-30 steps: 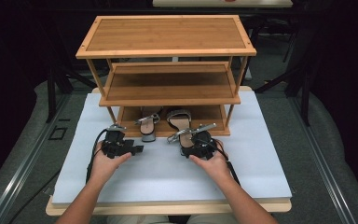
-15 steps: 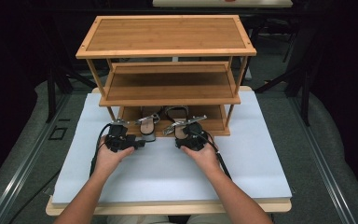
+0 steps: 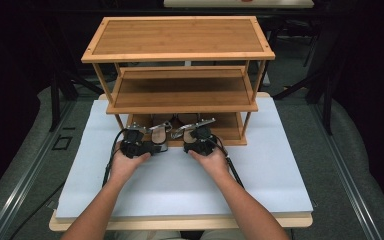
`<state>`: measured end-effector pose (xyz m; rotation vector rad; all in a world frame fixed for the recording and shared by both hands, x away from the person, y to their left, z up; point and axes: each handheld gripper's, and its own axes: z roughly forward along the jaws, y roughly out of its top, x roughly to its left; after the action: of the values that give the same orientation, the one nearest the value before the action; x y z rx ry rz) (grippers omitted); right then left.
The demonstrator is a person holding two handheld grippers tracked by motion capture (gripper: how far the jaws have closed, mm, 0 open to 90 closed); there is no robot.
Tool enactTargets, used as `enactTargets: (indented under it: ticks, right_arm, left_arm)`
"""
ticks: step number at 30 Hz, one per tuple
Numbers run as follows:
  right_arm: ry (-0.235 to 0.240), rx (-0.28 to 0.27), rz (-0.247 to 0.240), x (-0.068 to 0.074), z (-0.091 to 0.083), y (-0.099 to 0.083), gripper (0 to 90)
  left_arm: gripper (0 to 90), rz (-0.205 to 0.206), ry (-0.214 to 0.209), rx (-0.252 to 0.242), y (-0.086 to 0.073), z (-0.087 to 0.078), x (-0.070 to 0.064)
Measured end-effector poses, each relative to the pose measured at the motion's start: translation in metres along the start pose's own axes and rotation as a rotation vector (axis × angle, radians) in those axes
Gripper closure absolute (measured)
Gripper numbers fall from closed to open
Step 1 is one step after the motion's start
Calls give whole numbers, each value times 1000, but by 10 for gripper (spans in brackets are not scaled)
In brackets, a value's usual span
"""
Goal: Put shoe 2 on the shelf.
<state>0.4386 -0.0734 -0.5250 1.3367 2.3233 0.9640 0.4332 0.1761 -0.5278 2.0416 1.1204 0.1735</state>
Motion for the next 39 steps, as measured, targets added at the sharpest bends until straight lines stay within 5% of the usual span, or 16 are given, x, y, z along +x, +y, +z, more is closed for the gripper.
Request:
enactTargets:
  ticks: [5,8,12,17,20,22,26,39]
  right_arm:
    - [76,-16,-20,4,2,-2,361]
    - [68,-15,-42,6,2,-2,358]
    - [132,-15,-26,10,5,0,360]
    - [86,-17,-64,19,8,2,359]
    - [107,-15,-53,17,8,2,365]
    - [67,-16,-63,17,5,2,365]
    - [81,-20,-70,13,1,0,368]
    - [73,18,-101,0,-39,-11,400]
  left_arm:
    - [484,10,18,2,1,2,-4]
    - [485,8,10,4,2,2,-4]
    - [482,8,4,1,2,3,-5]
    - [469,-8,-21,-1,2,3,-2]
    - [469,-9,-24,-2,2,3,-2]
    - [463,-5,-25,-3,1,3,-3]
    - [463,0,-14,-2,0,0,-3]
    - [464,29,-11,-22,4,-34,-15]
